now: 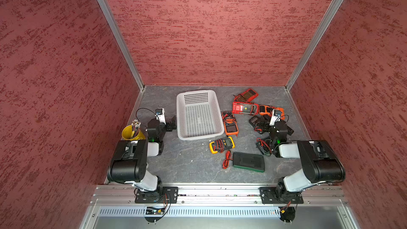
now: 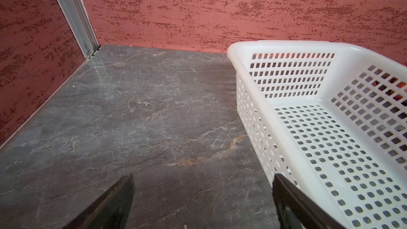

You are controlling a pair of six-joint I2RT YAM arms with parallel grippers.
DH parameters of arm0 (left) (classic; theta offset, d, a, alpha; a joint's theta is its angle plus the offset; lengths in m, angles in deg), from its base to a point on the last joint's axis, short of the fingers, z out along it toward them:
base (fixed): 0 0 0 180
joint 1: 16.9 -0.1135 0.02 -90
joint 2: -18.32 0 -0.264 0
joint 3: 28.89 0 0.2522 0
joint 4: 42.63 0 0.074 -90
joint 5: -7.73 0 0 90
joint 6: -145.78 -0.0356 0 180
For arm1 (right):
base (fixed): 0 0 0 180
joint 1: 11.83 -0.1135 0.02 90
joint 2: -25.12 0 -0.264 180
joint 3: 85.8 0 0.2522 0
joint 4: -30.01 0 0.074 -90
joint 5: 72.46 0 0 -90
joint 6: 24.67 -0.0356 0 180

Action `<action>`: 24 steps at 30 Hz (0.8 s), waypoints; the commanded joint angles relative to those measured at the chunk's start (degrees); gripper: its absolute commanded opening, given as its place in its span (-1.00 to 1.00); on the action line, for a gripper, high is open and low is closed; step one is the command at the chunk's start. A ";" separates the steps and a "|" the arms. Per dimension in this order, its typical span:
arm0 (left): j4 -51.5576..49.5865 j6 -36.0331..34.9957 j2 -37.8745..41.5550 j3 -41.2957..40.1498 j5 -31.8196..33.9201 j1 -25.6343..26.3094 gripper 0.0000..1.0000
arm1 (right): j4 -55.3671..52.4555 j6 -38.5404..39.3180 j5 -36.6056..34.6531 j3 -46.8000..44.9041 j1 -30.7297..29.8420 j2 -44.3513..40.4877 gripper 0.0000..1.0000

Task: Put the multimeter into the basket
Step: Pick up the multimeter from the center of the board.

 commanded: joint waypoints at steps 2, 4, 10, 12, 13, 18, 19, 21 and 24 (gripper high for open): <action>0.82 -0.17 0.36 0.74 -0.62 0.15 0.99 | 0.27 0.01 0.43 1.21 -0.33 -0.15 0.98; 0.82 -0.13 0.35 0.74 -0.63 0.11 0.99 | 0.28 0.04 0.44 1.23 -0.36 -0.18 0.98; 0.82 -0.16 0.35 0.69 -0.61 0.14 0.99 | 0.31 0.05 0.45 1.27 -0.34 -0.17 0.98; 0.82 -0.17 0.35 0.75 -0.59 0.10 0.99 | 0.27 -0.01 0.40 1.27 -0.37 -0.18 0.98; 0.82 -0.17 0.33 0.74 -0.57 0.08 0.99 | 0.32 0.05 0.43 1.28 -0.35 -0.18 0.98; 0.83 -0.17 0.35 0.74 -0.59 0.13 0.99 | 0.27 0.01 0.45 1.27 -0.37 -0.16 0.98; 0.82 0.00 0.31 0.73 -0.67 0.02 0.99 | 0.27 0.04 0.40 1.28 -0.37 -0.18 0.98; 0.76 0.39 0.23 0.83 -1.73 -0.44 0.99 | 0.22 0.01 0.45 1.28 -0.31 -0.16 0.98; 0.74 0.53 0.28 0.83 -2.38 -0.83 0.99 | 0.37 0.01 0.38 1.13 -0.33 -0.20 0.98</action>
